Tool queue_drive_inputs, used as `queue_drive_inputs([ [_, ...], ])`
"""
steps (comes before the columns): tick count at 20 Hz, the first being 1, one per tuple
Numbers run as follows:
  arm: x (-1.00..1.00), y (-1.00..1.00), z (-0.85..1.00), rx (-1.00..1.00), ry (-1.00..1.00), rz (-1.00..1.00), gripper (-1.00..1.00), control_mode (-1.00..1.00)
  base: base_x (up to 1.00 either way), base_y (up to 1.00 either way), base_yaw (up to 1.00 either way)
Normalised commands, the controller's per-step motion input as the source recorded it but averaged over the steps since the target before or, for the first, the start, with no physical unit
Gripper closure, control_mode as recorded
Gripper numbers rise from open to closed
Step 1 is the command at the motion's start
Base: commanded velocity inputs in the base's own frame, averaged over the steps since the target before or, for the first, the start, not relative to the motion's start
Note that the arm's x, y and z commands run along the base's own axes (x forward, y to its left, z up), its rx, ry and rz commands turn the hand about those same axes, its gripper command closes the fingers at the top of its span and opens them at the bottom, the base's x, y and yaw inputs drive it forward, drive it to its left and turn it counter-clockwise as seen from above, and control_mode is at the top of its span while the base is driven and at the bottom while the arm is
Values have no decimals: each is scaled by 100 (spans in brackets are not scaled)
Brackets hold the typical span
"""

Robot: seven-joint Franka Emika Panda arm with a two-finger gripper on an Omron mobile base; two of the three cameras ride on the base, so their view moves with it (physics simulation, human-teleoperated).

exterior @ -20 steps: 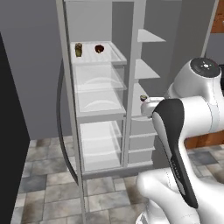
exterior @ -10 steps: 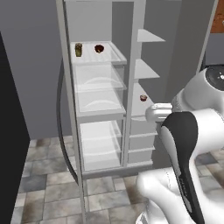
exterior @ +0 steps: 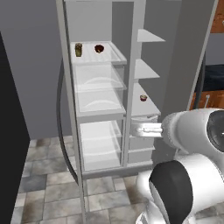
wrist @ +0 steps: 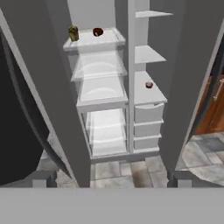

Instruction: Pick up the frozen steak from the freezer, place it on any shelf in the fridge, and close the fridge and freezer doors when done.

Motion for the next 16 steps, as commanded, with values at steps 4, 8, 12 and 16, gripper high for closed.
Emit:
queue_drive_inputs([
  [4,-19,99,0,0,-33,-1,-100,-100,0,0,0],
  [8,6,100,-9,0,-27,-20,-100,-100,0,0,0],
  [12,33,97,-27,0,-12,-36,-100,-100,0,0,0],
  [16,56,64,-44,0,-6,-30,-100,-100,0,0,0],
])
